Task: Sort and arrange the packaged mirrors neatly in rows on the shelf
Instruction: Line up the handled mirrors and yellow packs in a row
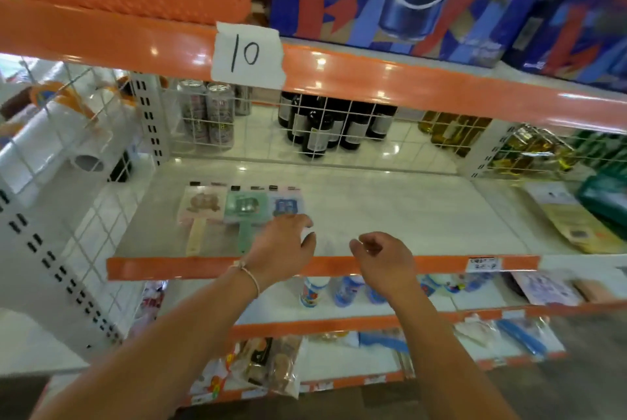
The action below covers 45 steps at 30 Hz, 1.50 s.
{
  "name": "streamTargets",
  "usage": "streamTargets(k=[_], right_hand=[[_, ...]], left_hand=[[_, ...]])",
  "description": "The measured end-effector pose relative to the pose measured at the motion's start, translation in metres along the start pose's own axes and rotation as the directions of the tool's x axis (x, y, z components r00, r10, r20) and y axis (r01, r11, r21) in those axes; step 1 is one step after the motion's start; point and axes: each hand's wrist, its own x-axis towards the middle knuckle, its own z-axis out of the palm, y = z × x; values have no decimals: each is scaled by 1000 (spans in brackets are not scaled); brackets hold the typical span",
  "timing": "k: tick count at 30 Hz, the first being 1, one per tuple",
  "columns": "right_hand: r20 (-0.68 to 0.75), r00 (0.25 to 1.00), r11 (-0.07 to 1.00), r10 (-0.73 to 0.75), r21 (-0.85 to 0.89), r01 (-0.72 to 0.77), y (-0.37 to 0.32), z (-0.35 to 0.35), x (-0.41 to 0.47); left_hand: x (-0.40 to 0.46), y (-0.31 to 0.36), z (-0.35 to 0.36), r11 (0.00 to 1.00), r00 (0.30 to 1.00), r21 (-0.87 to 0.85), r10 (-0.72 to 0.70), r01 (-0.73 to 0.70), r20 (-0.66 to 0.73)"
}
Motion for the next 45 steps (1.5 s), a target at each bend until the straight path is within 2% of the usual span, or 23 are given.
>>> streamTargets(k=[7,17,21,25,28,34,40,43,45], right_hand=[[-102,994,997,44,75,-36,66,-63,7],[-152,971,975,187,146,-165,225,-170,81],[-245,946,976,212,0,-219,286,-220,123],[-373,922,960,104,-205,-191,332,-252,169],[-350,936,883,37,-428,-195,357,-266,196],[-299,950,778,93,-573,-256,397,-282,233],[-366,931,860,-15,-479,-174,401,-292,246],[-399,916,961,-34,-266,-80,382,-294,245],[-392,920,988,3,-138,-62,361,-295,240]], left_hand=[[40,86,67,991,980,31,120,-126,161],[122,216,208,987,962,-3,154,-158,227],[153,269,258,989,959,-70,147,-134,243],[183,310,297,990,966,-97,124,-105,225],[203,335,318,991,966,-108,103,-79,238],[225,362,348,993,959,-100,93,-69,267],[229,367,356,990,963,-124,103,-74,248],[231,364,357,980,972,-197,65,-20,225],[234,363,353,956,969,-282,-12,83,245]])
